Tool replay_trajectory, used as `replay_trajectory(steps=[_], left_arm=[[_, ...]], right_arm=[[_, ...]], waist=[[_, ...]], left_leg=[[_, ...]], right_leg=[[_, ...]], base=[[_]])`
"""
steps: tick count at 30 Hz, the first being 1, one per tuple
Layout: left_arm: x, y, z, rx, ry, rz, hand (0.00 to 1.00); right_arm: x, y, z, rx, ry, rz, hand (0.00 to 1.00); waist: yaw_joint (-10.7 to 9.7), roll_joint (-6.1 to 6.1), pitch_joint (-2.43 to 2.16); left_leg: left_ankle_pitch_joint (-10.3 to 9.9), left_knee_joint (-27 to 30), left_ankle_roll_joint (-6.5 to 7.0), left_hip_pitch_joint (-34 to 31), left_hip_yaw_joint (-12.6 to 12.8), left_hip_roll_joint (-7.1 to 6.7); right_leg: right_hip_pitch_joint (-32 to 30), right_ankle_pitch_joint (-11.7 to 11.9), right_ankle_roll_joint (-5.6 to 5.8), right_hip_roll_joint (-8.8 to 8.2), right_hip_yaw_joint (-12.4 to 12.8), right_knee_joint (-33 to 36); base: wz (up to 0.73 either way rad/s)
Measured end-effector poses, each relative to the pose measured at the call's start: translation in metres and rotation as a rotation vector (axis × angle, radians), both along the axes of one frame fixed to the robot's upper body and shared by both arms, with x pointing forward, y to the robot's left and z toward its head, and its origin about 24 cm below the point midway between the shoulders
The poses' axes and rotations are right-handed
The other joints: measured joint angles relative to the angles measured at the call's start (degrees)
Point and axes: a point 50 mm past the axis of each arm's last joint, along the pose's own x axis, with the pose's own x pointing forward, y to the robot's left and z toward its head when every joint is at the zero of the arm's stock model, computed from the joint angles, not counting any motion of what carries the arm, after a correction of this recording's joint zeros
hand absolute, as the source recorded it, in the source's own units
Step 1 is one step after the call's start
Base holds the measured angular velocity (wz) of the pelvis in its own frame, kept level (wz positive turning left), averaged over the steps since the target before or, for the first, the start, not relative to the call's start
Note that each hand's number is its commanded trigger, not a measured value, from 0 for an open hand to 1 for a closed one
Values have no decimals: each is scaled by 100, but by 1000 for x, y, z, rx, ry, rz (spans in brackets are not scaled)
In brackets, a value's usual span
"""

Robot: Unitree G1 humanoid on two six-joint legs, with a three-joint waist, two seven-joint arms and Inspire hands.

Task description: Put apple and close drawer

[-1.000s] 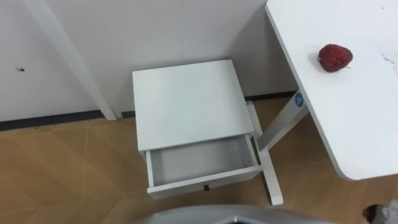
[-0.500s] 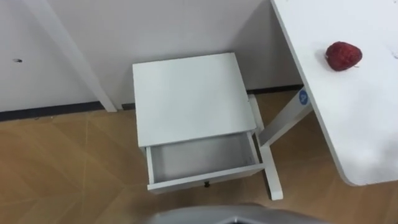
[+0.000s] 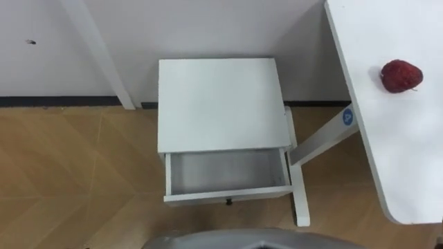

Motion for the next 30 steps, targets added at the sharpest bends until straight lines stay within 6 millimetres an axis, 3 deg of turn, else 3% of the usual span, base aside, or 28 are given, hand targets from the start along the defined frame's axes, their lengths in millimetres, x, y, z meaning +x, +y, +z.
replay_trajectory(steps=[6, 13, 17, 22, 25, 30], left_arm=[[0, 1, 0, -22, 1, -14, 0], [-6, 4, 2, -31, 30, -22, 0], [-7, 5, 2, -40, 33, -24, 0], [-9, 6, 3, -42, 40, -25, 0], [-11, 6, 3, -41, 45, -24, 0], [-11, 6, 3, -40, 45, -23, 0]], right_arm=[[21, 10, -17, -15, 157, 198, 0], [29, 13, -35, 19, 259, 298, 0], [30, 14, -38, 21, 283, 336, 0], [25, 9, -59, 65, 381, 365, 0], [20, 5, -72, 101, 438, 357, 0], [18, 4, -78, 118, 464, 366, 0]], waist=[[7, -5, 17], [24, 19, 3], [24, 29, -7], [1, -18, -34], [0, -11, -24], [-9, 3, -22]], left_leg=[[0, -7, 0, 5, -4, -1], [0, -6, 0, 14, -6, -2], [0, 9, 0, 30, -11, -2], [0, 13, 0, 62, -12, -2], [0, -2, 0, 102, -10, -2], [0, -1, 0, 106, -4, -2]], right_leg=[[5, 0, 0, -18, -89, -5], [24, 0, 0, -25, -103, -24], [51, 0, 0, -28, -108, -25], [93, 0, 0, -32, -103, -21], [146, 0, 0, -27, -102, -19], [149, 1, 0, -22, -99, -17]], base=[[0], [0], [0], [0], [0], [0]])
